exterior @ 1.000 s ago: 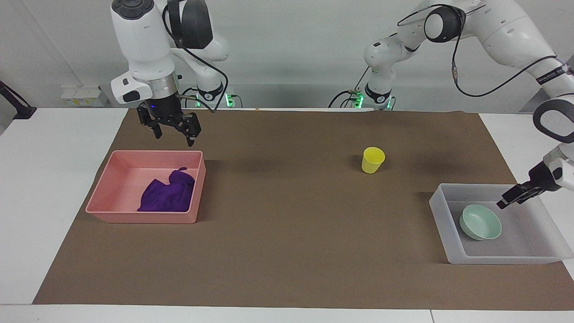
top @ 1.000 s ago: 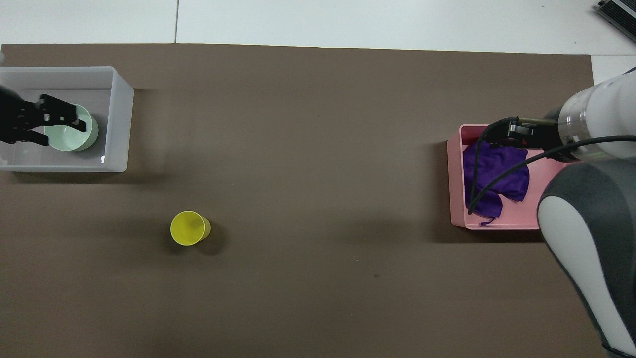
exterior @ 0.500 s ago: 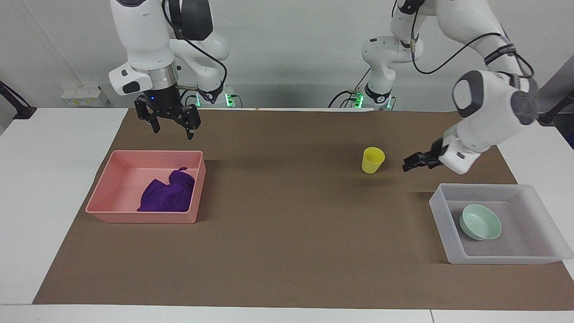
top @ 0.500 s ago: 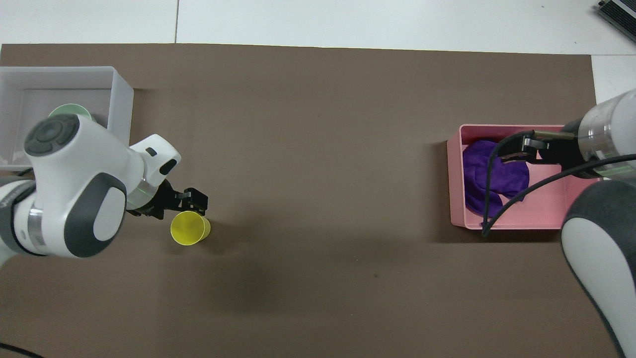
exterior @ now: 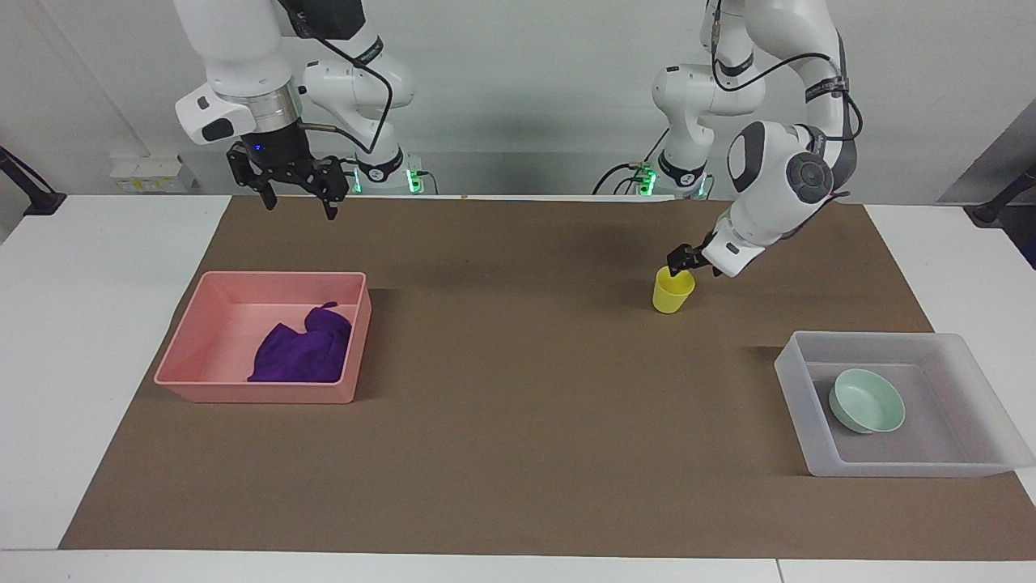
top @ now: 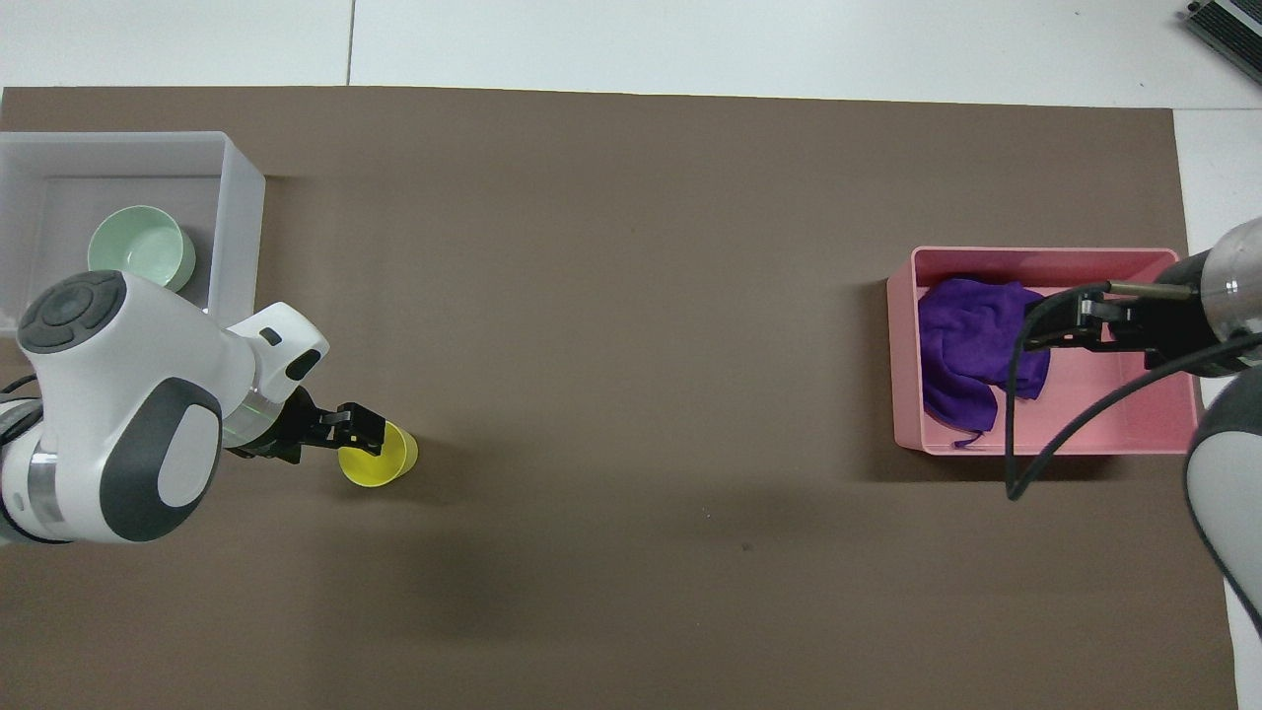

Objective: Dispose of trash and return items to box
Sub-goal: 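Reach the left gripper to the yellow cup and grasp it, then carry the yellow cup into the clear box with the left gripper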

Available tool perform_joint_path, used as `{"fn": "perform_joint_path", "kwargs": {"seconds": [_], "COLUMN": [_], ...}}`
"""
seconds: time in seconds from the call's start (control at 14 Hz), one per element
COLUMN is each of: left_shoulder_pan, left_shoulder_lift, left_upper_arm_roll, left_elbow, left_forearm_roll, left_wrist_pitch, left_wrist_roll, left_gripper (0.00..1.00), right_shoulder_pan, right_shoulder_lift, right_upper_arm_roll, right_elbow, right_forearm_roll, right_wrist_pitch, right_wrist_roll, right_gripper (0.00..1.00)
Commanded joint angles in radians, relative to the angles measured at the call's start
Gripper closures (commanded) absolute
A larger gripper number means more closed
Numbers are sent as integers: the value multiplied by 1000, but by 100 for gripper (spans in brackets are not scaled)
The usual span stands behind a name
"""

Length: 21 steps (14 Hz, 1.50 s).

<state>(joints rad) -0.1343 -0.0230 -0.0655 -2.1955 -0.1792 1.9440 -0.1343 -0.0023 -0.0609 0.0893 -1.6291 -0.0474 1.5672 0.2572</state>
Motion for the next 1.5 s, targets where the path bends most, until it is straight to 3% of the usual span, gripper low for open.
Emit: {"fn": "perform_joint_path", "kwargs": {"seconds": [0.0, 0.29, 0.5, 0.64, 0.79, 0.93, 1.14, 1.29, 1.43], "left_shoulder_pan": [6, 9, 25, 35, 33, 41, 115, 204, 324], "left_shoulder_lift": [52, 106, 110, 155, 143, 144, 158, 164, 219], "left_upper_arm_roll": [-4, -4, -2, -4, -2, 1, 7, 7, 7], "left_elbow": [-26, -12, 72, 97, 112, 222, 481, 563, 669], "left_forearm_roll": [12, 12, 10, 7, 9, 9, 50, 89, 83], "left_wrist_pitch": [68, 43, -37, -47, -91, -196, -391, -375, -312], "left_wrist_roll": [13, 9, -5, -7, -24, -31, -71, -57, -53], "left_gripper": [15, 100, 100, 100, 100, 100, 100, 100, 100], "right_shoulder_pan": [13, 33, 33, 24, 24, 21, 21, 21, 21], "right_shoulder_lift": [-17, -33, -33, -33, -33, -33, -33, -33, -33], "right_upper_arm_roll": [-17, -49, -49, -49, -49, -49, -49, -49, -49], "right_elbow": [-12, -41, -41, -41, -41, -41, -41, -41, -41], "right_forearm_roll": [29, 34, 34, 34, 34, 32, 34, 34, 34], "right_wrist_pitch": [-7, -10, -9, -10, -7, -9, -9, -9, -9], "right_wrist_roll": [-32, -33, -27, -30, -30, -30, -30, -30, -30], "right_gripper": [0, 0, 0, 0, 0, 0, 0, 0, 0]}}
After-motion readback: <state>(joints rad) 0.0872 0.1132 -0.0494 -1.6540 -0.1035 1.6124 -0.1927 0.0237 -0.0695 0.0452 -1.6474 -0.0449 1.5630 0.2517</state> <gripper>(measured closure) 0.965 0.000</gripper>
